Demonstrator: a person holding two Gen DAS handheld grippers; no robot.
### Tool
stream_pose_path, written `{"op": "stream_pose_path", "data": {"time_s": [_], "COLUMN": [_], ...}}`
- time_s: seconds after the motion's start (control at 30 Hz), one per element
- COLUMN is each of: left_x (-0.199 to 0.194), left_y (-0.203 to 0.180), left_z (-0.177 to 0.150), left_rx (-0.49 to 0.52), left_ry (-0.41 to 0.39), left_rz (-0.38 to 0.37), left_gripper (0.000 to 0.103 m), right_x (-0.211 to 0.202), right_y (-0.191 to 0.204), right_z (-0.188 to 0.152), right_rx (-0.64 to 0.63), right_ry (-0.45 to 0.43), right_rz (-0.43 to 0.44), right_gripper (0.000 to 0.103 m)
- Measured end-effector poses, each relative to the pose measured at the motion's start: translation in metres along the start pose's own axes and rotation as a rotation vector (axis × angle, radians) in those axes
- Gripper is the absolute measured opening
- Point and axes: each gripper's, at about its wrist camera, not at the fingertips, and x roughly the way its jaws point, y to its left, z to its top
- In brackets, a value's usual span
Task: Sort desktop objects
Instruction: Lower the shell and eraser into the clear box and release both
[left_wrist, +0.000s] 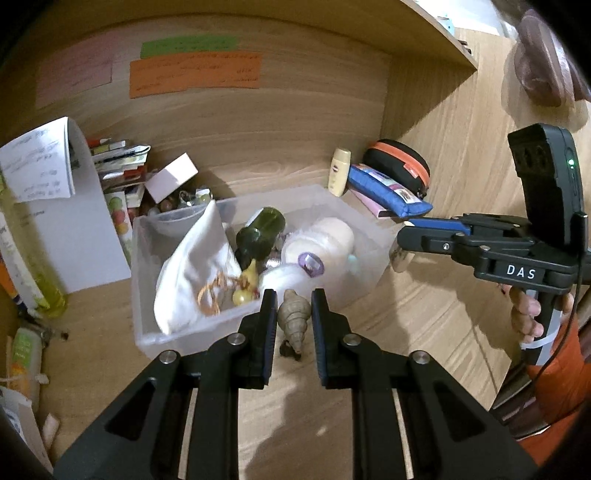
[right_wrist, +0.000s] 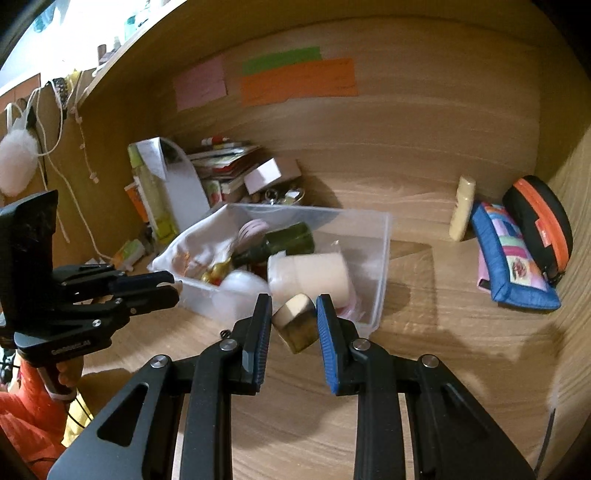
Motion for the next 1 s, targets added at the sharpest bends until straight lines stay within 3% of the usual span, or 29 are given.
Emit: {"op": "stream_pose_path", "data": {"time_s": [0.4, 0.77, 1.0], "left_x": [0.032, 0.072, 0.074], "left_y": [0.005, 0.010, 0.012], "left_z": [0.032, 0.027, 0.026], "left_rx": [0.033, 0.014, 0.004], "left_ry": [0.008, 0.096, 0.091], "left_rz": [0.012, 0.024, 0.017], "left_gripper": [0.018, 0.018, 0.022], "right_x": [0.015, 0.046, 0.048], "right_y": [-0.023, -0.039, -0.036], "right_z": [0.016, 0.001, -0.003], "right_rx": [0.023, 0.044, 0.019], "right_ry": [-0.031, 0.043, 0.038], "right_rz": [-0.007, 0.014, 0.018], "right_gripper": [0.022, 0.023, 0.023]}}
